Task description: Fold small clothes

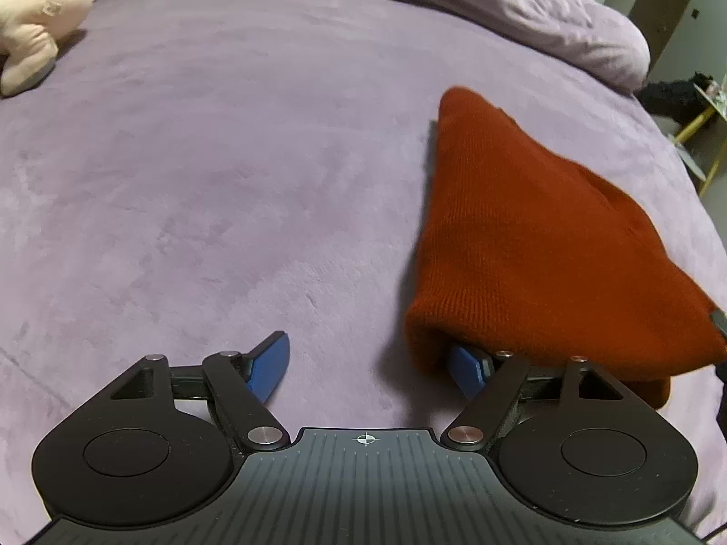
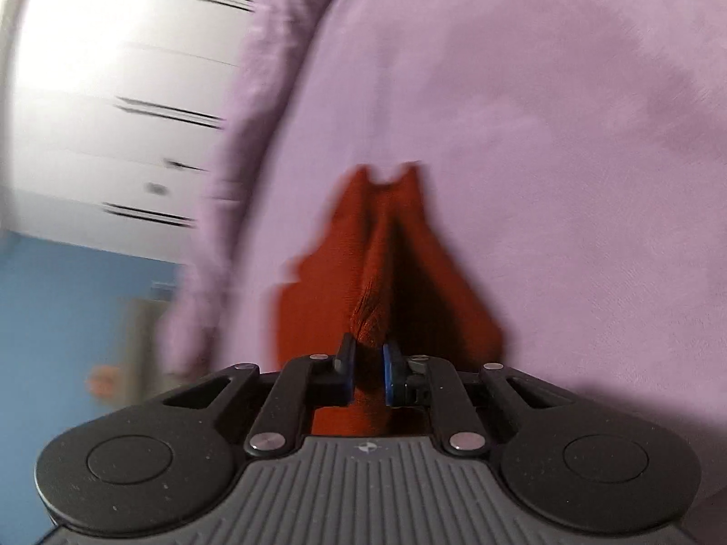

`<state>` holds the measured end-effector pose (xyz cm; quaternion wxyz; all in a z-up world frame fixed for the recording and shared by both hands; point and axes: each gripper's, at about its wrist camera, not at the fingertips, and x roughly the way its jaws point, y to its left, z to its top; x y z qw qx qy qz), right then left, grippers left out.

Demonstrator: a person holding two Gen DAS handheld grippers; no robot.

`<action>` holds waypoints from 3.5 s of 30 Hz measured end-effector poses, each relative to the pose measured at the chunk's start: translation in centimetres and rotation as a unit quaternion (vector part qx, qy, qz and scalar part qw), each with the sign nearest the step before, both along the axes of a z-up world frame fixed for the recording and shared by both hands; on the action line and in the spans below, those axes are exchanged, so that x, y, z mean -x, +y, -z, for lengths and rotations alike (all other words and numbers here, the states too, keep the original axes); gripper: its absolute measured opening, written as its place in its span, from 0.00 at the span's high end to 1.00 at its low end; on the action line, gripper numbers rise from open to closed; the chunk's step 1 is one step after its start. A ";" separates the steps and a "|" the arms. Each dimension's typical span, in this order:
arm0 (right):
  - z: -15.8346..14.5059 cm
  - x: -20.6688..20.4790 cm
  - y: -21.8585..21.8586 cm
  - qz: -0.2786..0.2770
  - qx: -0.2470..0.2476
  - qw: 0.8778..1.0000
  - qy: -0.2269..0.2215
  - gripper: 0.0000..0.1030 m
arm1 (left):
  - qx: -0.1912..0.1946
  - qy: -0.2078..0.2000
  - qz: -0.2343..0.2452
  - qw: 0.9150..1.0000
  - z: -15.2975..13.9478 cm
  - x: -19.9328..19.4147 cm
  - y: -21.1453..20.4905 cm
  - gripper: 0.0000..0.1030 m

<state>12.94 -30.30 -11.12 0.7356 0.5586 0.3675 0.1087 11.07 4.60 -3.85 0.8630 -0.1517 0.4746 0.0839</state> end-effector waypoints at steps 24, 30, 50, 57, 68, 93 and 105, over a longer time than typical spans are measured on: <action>-1.6 -1.7 4.2 -0.127 0.254 0.957 -0.053 0.68 | 0.369 0.024 -0.029 0.929 2.5 0.1 4.4 0.24; -1.6 -1.8 3.4 -0.124 0.229 0.964 -0.060 0.68 | 0.424 0.008 -0.091 0.901 4.5 -1.2 4.0 0.30; -1.2 -1.9 3.0 -0.140 0.289 0.944 -0.069 0.94 | 0.406 -0.012 -0.116 0.907 4.9 -1.4 5.2 0.70; -3.3 -3.2 3.2 -0.128 0.285 0.947 -0.080 0.70 | 0.306 -0.008 -0.074 0.949 0.8 -0.9 5.2 0.66; -2.7 -8.1 5.7 -0.132 0.264 0.950 -0.102 0.89 | 0.127 -0.052 -0.001 0.991 -3.3 -5.9 1.2 0.44; -2.2 -0.9 8.9 -0.155 0.473 0.861 -0.102 0.80 | -0.009 -0.005 0.037 0.999 -1.4 -3.3 -2.3 0.27; -3.4 0.6 10.4 -0.200 0.503 0.841 -0.007 0.59 | -0.071 -0.004 0.068 0.995 -4.2 1.2 -3.2 0.16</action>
